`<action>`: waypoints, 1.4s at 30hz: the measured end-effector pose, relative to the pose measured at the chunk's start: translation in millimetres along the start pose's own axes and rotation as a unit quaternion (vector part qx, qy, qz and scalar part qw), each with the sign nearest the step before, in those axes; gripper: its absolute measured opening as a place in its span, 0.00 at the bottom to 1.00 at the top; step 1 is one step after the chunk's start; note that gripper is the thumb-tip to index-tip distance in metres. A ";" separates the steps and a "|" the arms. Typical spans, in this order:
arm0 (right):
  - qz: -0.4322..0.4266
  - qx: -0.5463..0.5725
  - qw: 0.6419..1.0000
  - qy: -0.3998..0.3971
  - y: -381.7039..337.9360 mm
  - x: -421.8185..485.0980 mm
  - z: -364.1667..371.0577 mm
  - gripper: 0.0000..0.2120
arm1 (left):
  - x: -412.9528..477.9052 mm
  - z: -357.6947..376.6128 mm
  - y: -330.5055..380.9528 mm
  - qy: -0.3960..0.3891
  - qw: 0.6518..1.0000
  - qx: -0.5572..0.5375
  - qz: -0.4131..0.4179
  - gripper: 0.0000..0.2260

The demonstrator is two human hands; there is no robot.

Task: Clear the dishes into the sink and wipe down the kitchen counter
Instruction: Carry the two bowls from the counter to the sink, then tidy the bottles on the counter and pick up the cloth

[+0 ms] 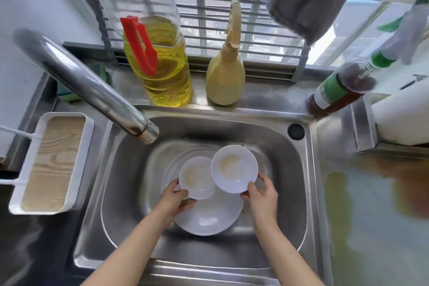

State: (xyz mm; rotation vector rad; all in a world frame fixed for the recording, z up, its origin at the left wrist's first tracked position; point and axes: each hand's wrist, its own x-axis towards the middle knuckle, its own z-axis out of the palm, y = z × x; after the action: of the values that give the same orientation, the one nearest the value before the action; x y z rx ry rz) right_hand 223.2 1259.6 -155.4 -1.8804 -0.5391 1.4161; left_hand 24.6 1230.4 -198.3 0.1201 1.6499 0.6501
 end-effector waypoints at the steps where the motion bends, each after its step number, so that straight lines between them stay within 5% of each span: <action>1: -0.007 -0.003 1.000 -0.007 -1.8 -2.4 1.7 0.13 | -4.3 0.8 2.2 -0.002 1.000 0.005 0.001 0.21; 7: 0.023 -0.080 0.994 -0.076 5.0 -13.7 33.3 0.13 | -29.9 -7.4 -4.4 0.024 1.000 0.013 -0.003 0.23; 13: 0.051 -0.143 0.985 -0.086 22.4 -7.7 60.1 0.15 | -51.8 -18.5 -17.3 0.050 0.998 0.018 0.034 0.09; 20: 0.043 -0.263 0.962 -0.064 25.8 -3.7 50.0 0.14 | -59.1 -29.1 -12.7 0.047 0.997 0.028 0.060 0.06; 24: -0.022 -0.388 0.909 -0.149 6.6 -27.0 28.7 0.15 | -77.3 -30.5 -3.0 0.040 0.995 0.051 0.079 0.05; 29: -0.214 -0.587 0.745 -0.233 -15.7 -75.3 -3.2 0.18 | -122.8 -31.0 3.4 0.025 0.986 0.086 0.141 0.06; 38: -0.290 -0.483 0.779 -0.276 -34.8 -156.1 -4.2 0.13 | -213.3 -80.1 -36.8 0.099 0.962 0.001 0.253 0.08; 42: -0.316 -0.464 0.742 -0.365 -20.0 -189.2 13.0 0.14 | -245.9 -108.1 -85.3 0.212 0.941 -0.019 0.264 0.18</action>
State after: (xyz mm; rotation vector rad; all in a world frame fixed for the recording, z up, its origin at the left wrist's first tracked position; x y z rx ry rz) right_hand 153.6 1145.4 -19.5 -1.3595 -2.3819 1.4352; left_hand -3.7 1015.7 -18.0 0.4302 2.0355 1.1785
